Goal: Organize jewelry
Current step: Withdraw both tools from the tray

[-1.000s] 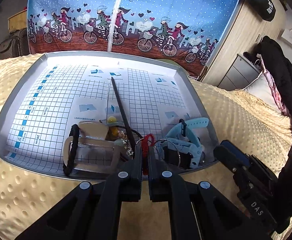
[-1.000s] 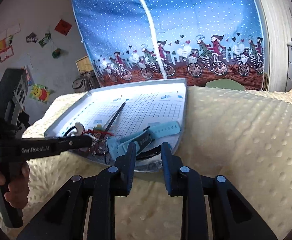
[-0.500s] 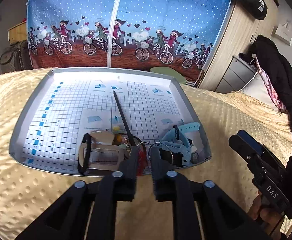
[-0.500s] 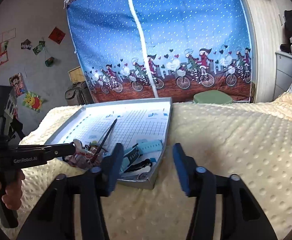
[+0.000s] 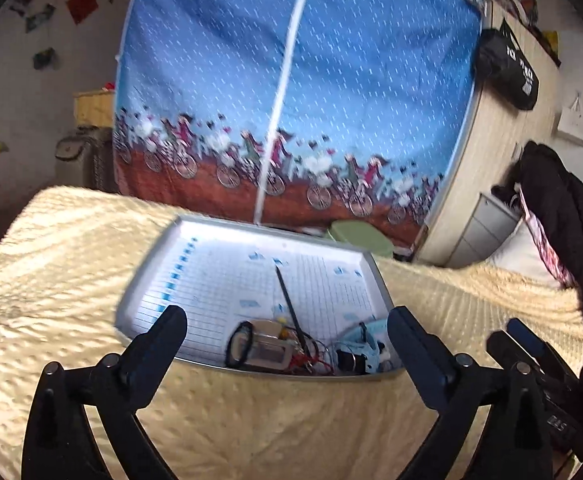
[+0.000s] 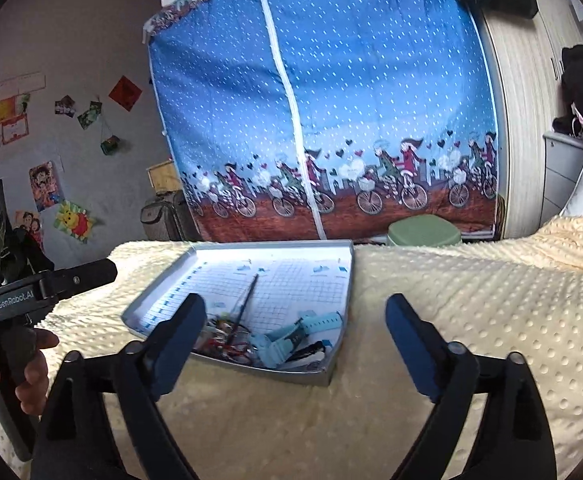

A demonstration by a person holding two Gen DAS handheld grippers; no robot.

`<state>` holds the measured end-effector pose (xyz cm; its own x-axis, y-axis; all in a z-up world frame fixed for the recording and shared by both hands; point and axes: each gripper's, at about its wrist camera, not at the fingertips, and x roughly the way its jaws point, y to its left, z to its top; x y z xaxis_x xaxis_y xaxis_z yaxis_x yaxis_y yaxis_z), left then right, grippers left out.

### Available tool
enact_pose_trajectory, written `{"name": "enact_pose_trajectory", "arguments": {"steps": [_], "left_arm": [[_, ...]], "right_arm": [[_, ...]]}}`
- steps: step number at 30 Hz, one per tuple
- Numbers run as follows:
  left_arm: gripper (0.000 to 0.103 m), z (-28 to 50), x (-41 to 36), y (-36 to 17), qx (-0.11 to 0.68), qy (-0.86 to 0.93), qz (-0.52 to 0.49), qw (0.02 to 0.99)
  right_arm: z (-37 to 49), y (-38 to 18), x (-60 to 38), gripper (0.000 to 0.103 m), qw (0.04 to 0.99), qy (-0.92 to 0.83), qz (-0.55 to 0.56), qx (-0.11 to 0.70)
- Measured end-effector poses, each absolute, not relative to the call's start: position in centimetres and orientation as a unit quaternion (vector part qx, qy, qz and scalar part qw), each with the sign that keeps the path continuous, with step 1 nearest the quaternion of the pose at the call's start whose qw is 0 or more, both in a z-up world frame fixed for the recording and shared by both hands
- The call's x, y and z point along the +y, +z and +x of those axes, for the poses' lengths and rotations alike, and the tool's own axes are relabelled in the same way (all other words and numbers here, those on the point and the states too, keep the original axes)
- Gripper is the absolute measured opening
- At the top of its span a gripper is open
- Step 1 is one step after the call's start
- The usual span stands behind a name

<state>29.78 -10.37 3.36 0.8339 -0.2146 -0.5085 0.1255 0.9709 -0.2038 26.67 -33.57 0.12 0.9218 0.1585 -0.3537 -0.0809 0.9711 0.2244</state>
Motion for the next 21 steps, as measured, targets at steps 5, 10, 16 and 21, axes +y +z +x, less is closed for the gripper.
{"name": "enact_pose_trajectory", "arguments": {"steps": [5, 10, 16, 21], "left_arm": [[0.103, 24.6, -8.3, 5.9, 0.206, -0.060, -0.071, 0.974], [0.103, 19.7, -6.0, 6.9, 0.197, -0.056, -0.081, 0.976], [0.103, 13.9, -3.3, 7.5, 0.184, -0.029, -0.103, 0.977], [0.103, 10.0, -1.7, 7.7, 0.167, -0.026, -0.088, 0.982]], "right_arm": [[22.2, 2.7, -32.0, 0.101, 0.983, 0.068, 0.089, 0.145], [17.3, 4.6, -30.1, 0.101, 0.987, 0.079, 0.071, 0.124], [12.5, 5.5, -28.0, 0.101, 0.985, 0.096, 0.068, 0.122], [8.5, 5.4, -26.5, 0.101, 0.986, 0.104, 0.064, 0.110]]}}
